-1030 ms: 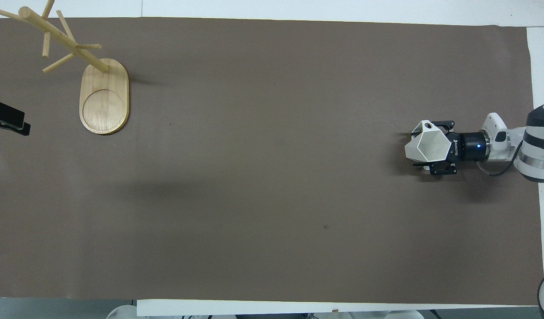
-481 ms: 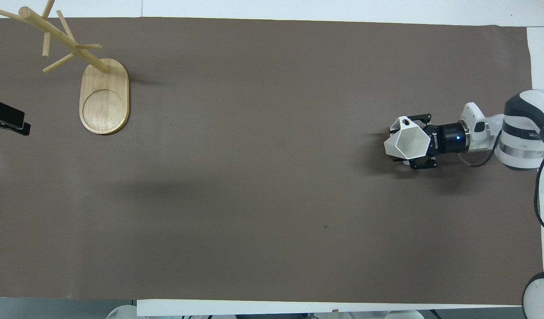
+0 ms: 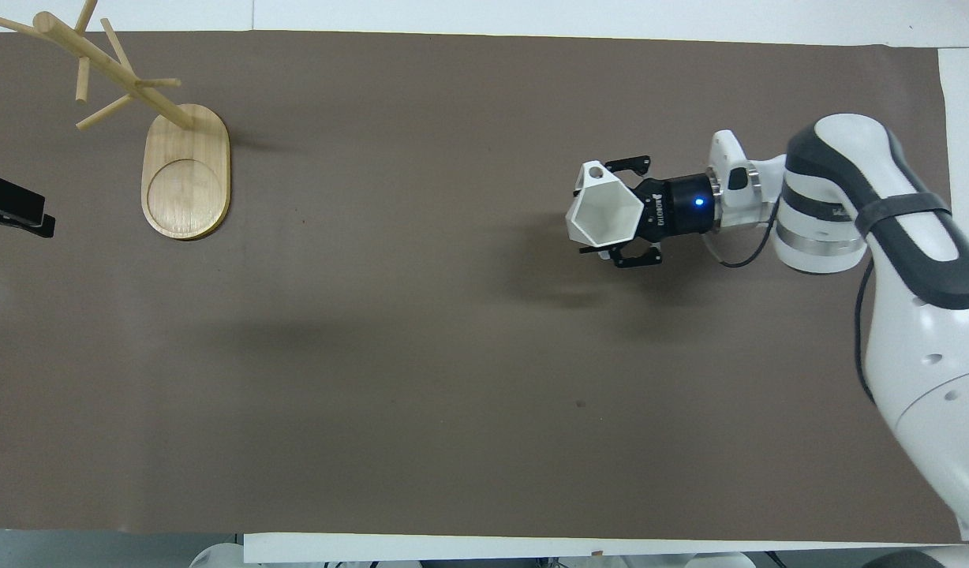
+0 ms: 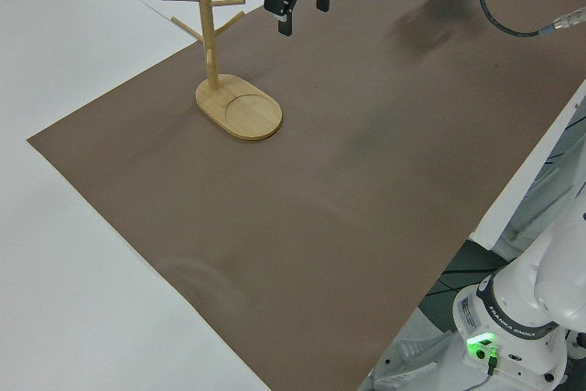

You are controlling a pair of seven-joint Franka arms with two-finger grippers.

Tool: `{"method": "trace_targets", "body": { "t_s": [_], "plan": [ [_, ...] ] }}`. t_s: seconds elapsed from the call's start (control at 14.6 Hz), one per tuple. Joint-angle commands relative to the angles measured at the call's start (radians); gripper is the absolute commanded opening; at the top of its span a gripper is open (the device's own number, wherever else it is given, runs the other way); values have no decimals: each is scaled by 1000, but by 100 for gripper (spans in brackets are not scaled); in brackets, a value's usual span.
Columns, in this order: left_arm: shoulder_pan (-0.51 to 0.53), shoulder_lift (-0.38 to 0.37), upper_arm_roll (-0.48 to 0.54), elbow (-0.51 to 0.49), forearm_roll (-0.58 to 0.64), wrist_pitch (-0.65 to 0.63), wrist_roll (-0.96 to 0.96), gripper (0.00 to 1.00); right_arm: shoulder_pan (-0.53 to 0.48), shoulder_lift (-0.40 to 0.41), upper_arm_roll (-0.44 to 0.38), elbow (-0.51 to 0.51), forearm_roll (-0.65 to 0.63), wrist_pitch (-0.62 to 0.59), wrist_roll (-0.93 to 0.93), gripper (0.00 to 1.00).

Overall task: Hang cup on rack
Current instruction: 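Lift the mug with the right gripper while the left gripper reaches forward, then carry the mug toward the left gripper while the left gripper approaches it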

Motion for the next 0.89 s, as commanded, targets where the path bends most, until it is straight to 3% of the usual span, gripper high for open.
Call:
{"method": "trace_targets", "body": {
  "t_s": [0.0, 0.27, 0.55, 0.82],
  "plan": [
    [-32, -22, 0, -26, 16, 85, -97, 100, 93, -35, -6, -39, 103, 83, 44, 0],
    [-135, -17, -2, -31, 11, 125, -238, 100, 164, -61, -4, -43, 126, 195, 136, 0],
    [-302, -14, -2, -34, 10, 162, -403, 100, 267, -62, -4, -41, 258, 328, 171, 0],
    [-364, 25, -2, -29, 5, 228, -470, 100, 348, -55, -4, -40, 378, 468, 182, 0]
  ]
}}
